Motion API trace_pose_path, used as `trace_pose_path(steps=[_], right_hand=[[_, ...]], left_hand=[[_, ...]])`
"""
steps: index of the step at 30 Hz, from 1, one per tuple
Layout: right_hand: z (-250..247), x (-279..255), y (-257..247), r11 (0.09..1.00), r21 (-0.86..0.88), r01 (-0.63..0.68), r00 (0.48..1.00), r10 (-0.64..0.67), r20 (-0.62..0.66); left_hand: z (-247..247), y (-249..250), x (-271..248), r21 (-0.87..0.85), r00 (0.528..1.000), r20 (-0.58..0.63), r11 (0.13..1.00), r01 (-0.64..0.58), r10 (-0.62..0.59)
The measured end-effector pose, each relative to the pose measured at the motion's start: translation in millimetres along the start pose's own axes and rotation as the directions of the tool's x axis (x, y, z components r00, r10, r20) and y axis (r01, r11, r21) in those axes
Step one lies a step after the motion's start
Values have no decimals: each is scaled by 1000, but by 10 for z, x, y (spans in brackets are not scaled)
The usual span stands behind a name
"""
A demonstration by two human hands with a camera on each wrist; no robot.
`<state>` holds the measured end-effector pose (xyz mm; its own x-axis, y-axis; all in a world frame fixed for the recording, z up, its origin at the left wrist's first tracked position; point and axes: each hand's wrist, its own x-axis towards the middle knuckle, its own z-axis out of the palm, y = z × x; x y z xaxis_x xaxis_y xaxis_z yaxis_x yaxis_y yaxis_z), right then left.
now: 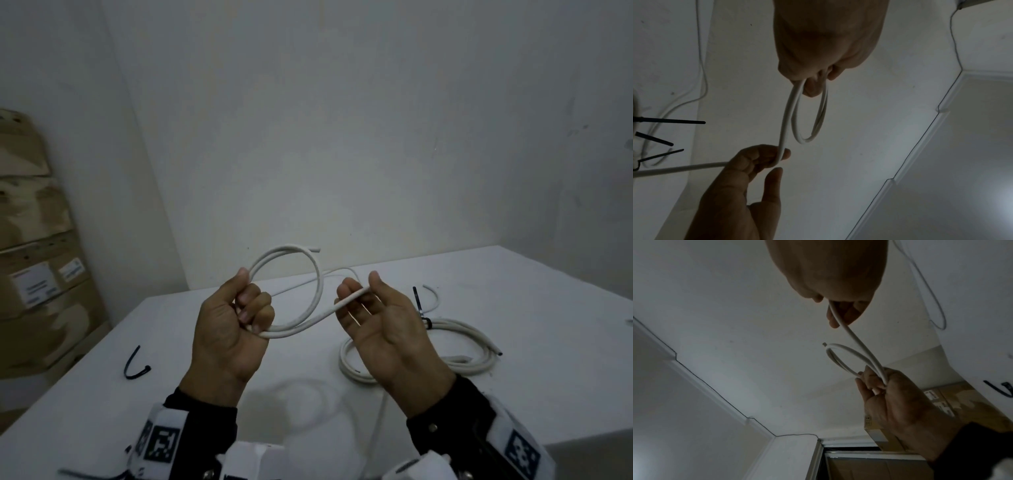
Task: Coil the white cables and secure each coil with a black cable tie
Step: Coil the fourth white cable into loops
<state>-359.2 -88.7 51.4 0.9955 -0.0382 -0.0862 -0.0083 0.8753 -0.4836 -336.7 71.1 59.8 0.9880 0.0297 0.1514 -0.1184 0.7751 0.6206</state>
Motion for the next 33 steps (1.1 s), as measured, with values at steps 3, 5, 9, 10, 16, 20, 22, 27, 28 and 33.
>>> trace_pose_path(steps=[3,5,9,10,16,20,22,27,28,33], right_hand=[[46,-105,-58,998,68,10,1000,-9,-19],[35,-144,-118,989,142,35,998,-26,-62],[-99,-195,-163,986,165,-36,990,58,-126],[-143,-216,-161,986,158,-51,989,72,-129],[-327,-345,-257,1000,30,-7,995,9,-95],[-362,-352,-352,963,-265,-39,998,50,37],[-367,-348,-435,895,-443,-50,988,108,106],[-351,-287,-699,709,-706,-14,984,137,118],[-350,-267,-731,696,-718,-15,987,123,99],[-290,-240,-728,410,-904,119,993,-65,100]], left_hand=[[-61,89,-20,-14,996,85,999,36,-34],[-86,179,-43,-28,988,146,998,49,-45],[-97,248,-95,52,994,96,997,53,-58],[-83,232,-110,80,995,66,995,65,-71],[-17,82,-215,120,982,47,977,175,-182],[70,29,-245,168,967,74,959,230,-245],[101,-10,-262,216,962,65,945,247,-266],[127,-16,-282,257,969,45,941,222,-241],[132,12,-271,242,973,45,947,211,-229],[165,19,-255,214,987,33,965,149,-159]])
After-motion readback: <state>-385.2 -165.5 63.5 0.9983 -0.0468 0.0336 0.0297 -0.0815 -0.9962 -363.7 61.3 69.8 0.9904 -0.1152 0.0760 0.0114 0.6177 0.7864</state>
